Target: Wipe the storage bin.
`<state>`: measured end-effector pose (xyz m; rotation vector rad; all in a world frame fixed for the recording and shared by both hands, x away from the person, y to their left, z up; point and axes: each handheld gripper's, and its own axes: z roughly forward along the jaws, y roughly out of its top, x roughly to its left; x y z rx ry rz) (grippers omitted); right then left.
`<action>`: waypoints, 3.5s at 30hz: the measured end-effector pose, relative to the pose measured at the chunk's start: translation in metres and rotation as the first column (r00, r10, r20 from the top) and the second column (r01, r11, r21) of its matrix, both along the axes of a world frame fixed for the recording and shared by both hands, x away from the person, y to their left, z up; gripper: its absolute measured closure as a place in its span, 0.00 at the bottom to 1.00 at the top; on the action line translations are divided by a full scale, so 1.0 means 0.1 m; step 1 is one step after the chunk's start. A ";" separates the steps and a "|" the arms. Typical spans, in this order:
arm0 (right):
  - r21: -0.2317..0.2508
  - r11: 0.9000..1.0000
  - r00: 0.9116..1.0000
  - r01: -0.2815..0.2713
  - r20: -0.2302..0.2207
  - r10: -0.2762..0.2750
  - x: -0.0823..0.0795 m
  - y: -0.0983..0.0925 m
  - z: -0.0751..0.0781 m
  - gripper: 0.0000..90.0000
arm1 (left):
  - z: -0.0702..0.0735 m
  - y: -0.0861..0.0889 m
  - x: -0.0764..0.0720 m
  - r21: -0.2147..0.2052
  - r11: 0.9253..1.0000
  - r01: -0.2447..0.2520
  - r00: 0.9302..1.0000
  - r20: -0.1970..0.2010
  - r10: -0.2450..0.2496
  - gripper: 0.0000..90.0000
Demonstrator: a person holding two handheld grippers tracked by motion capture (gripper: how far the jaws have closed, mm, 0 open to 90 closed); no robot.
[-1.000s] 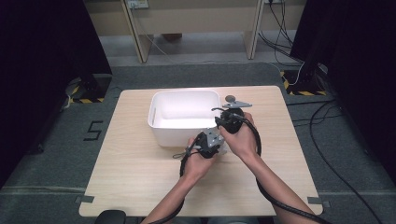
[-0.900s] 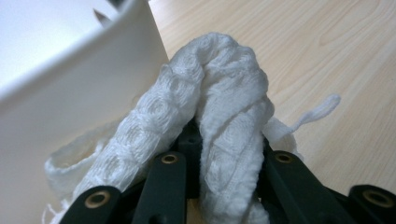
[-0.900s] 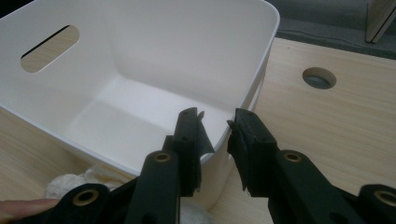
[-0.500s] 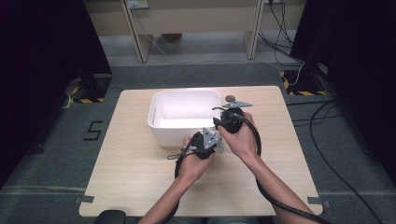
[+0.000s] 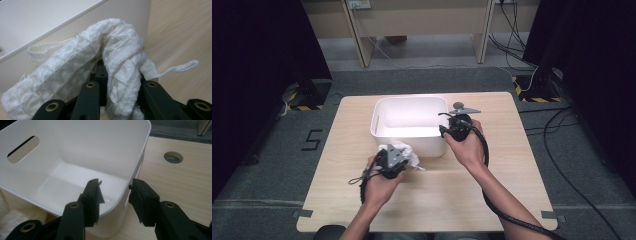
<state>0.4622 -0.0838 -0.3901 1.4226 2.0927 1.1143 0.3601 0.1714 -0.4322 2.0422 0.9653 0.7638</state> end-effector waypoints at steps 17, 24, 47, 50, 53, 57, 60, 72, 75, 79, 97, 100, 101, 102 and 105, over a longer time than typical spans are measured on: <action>-0.097 0.995 1.000 -0.020 -0.020 0.018 0.06 -0.07 0.05 0.84 | 0.10 1.07 -0.17 -0.020 0.975 -0.221 0.975 -0.011 0.221 0.83; -0.228 0.973 0.999 -0.027 0.018 0.032 0.11 -0.28 0.06 0.95 | 0.06 1.09 -0.02 -0.008 0.973 -0.229 0.973 -0.024 0.229 0.83; -0.087 0.996 0.997 -0.021 -0.078 0.015 -0.28 -0.71 0.14 0.92 | 0.02 0.73 0.39 -0.004 0.988 -0.151 0.988 -0.017 0.151 0.83; -0.075 0.997 0.996 -0.025 -0.090 0.019 -0.29 -0.73 0.10 0.91 | 0.02 0.71 0.40 0.002 0.990 -0.140 0.990 -0.021 0.140 0.83; -0.081 0.996 0.995 -0.034 -0.099 0.026 -0.29 -0.70 0.06 0.91 | 0.02 0.68 0.40 -0.002 0.991 -0.131 0.991 -0.017 0.131 0.83; -0.095 0.995 0.994 -0.039 -0.106 0.028 -0.28 -0.66 0.02 0.91 | 0.01 0.67 0.39 -0.009 0.992 -0.123 0.992 -0.020 0.123 0.83; -0.098 0.994 0.994 -0.036 -0.106 0.026 -0.27 -0.64 0.01 0.91 | 0.00 0.66 0.37 -0.013 0.993 -0.115 0.993 -0.017 0.115 0.83; -0.102 0.994 0.994 -0.045 -0.105 0.034 -0.03 -0.33 -0.06 0.92 | -0.07 0.46 0.17 -0.065 0.995 -0.077 0.997 -0.016 0.077 0.83; -0.106 0.993 0.994 -0.051 -0.100 0.041 0.00 -0.22 -0.06 0.93 | -0.07 0.37 0.14 -0.058 0.997 -0.054 0.998 -0.017 0.053 0.83; -0.101 0.993 0.994 -0.064 -0.099 0.054 0.00 -0.14 -0.05 0.93 | -0.06 0.32 0.15 -0.051 0.997 -0.054 0.998 -0.022 0.053 0.83; 0.022 0.999 0.999 -0.041 -0.026 0.041 -0.10 -0.26 0.19 0.76 | -0.09 0.33 -0.04 -0.043 0.998 -0.038 0.999 -0.035 0.036 0.83; 0.019 0.998 0.998 -0.058 -0.029 0.059 -0.15 -0.21 0.18 0.75 | -0.06 0.29 -0.15 -0.046 0.999 -0.017 1.000 -0.026 0.016 0.83; 0.021 0.998 0.997 -0.063 -0.031 0.064 -0.16 -0.20 0.16 0.75 | -0.05 0.29 -0.19 -0.035 0.999 -0.013 1.000 -0.024 0.012 0.83; 0.019 0.997 0.997 -0.069 -0.031 0.070 -0.17 -0.19 0.15 0.75 | -0.04 0.26 -0.21 -0.048 0.999 -0.001 1.000 -0.026 0.000 0.83; 0.021 0.997 0.996 -0.078 -0.034 0.079 -0.19 -0.15 0.13 0.74 | -0.02 0.22 -0.28 -0.047 0.999 0.020 1.000 -0.016 -0.021 0.83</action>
